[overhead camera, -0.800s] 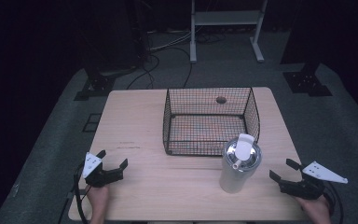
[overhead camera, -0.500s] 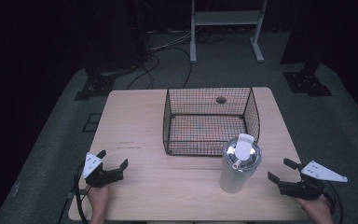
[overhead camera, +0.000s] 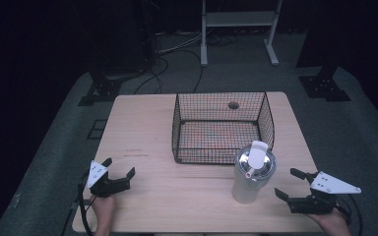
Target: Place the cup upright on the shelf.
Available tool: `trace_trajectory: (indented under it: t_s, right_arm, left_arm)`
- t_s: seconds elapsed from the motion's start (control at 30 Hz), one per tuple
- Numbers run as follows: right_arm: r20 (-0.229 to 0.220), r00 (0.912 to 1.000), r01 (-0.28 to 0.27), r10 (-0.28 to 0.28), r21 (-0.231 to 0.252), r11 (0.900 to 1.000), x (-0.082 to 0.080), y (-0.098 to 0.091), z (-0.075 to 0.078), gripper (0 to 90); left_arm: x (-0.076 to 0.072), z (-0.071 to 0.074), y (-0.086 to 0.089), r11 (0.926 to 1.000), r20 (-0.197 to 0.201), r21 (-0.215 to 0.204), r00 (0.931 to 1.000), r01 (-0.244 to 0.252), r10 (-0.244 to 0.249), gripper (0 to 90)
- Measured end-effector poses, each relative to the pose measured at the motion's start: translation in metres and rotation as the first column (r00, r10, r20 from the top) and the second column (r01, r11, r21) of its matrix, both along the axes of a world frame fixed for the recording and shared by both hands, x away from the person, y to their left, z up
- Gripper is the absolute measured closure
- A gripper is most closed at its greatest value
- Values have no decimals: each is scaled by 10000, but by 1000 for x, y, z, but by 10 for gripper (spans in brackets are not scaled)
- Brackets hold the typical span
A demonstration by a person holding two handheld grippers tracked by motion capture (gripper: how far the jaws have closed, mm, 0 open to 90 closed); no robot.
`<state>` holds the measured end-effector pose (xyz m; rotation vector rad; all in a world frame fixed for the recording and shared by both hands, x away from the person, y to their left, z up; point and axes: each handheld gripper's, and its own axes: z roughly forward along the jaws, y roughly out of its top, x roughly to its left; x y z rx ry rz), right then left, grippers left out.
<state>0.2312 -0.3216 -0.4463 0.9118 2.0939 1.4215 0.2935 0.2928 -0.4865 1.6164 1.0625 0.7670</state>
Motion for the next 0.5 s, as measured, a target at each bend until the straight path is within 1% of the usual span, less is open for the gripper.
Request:
trace_trajectory:
  t_s: [0.1,0.5]
  right_arm:
    - [-1,9997,-243,243,-64,9997,0,3,0,97]
    - [-122,9952,-966,970,274,9949,-3,18,0,88]
  left_arm:
    - [0,0,0,10000,7,-4,10000,5,-5,0]
    - [0,0,0,10000,9,-16,10000,-10,10,0]
